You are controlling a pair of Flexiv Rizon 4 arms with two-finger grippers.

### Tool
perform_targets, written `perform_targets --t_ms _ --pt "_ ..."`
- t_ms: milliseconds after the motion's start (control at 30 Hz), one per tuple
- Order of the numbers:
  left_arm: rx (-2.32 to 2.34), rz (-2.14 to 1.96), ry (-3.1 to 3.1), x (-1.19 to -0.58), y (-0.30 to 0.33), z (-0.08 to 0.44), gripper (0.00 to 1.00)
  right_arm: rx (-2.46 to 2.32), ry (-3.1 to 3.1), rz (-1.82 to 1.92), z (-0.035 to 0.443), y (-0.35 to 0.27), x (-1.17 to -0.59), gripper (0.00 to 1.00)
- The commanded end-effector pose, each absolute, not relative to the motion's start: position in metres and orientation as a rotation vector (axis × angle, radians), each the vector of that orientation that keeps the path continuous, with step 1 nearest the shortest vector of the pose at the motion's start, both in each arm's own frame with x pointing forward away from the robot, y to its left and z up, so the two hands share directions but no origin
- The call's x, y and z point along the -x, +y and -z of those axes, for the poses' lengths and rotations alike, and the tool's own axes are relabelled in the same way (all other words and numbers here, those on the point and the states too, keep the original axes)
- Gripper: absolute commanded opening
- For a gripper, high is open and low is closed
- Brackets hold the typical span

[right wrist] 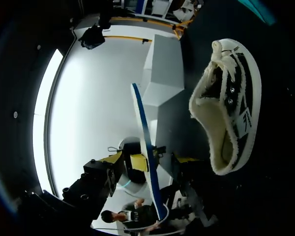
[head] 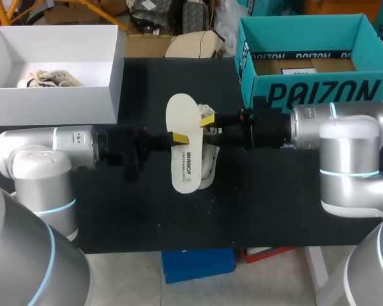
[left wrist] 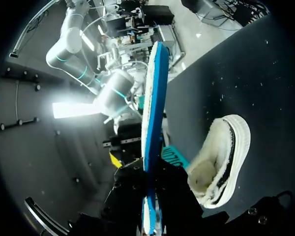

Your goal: Take the shoe out of the shoebox, open the shoe tongue, remove and reinsert the insole, then place the shoe into the shoebox

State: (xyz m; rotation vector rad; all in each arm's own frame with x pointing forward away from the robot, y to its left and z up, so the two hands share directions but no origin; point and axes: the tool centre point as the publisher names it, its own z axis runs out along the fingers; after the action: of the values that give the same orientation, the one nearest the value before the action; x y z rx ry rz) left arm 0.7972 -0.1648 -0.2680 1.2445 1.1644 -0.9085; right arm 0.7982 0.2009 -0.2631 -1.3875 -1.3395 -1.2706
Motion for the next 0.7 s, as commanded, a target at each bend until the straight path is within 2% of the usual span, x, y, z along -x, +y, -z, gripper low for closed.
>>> perform_targets --t_ms 33,433,700 --pt "-1.242 0.913 1.183 -0.795 -0.153 0.262 0.00 1.437 -1.360 1.282 0.248 0.175 -0.784 1.00" --pt "-1.257 0.976 1.363 -0.803 -0.144 0.259 0.00 1.581 -1.518 1.332 0.236 0.121 -0.769 1.00" --pt "-1.278 0.933 1.357 -0.803 -0.143 0.260 0.00 1.580 -1.523 1.334 0.233 0.119 -0.769 1.00"
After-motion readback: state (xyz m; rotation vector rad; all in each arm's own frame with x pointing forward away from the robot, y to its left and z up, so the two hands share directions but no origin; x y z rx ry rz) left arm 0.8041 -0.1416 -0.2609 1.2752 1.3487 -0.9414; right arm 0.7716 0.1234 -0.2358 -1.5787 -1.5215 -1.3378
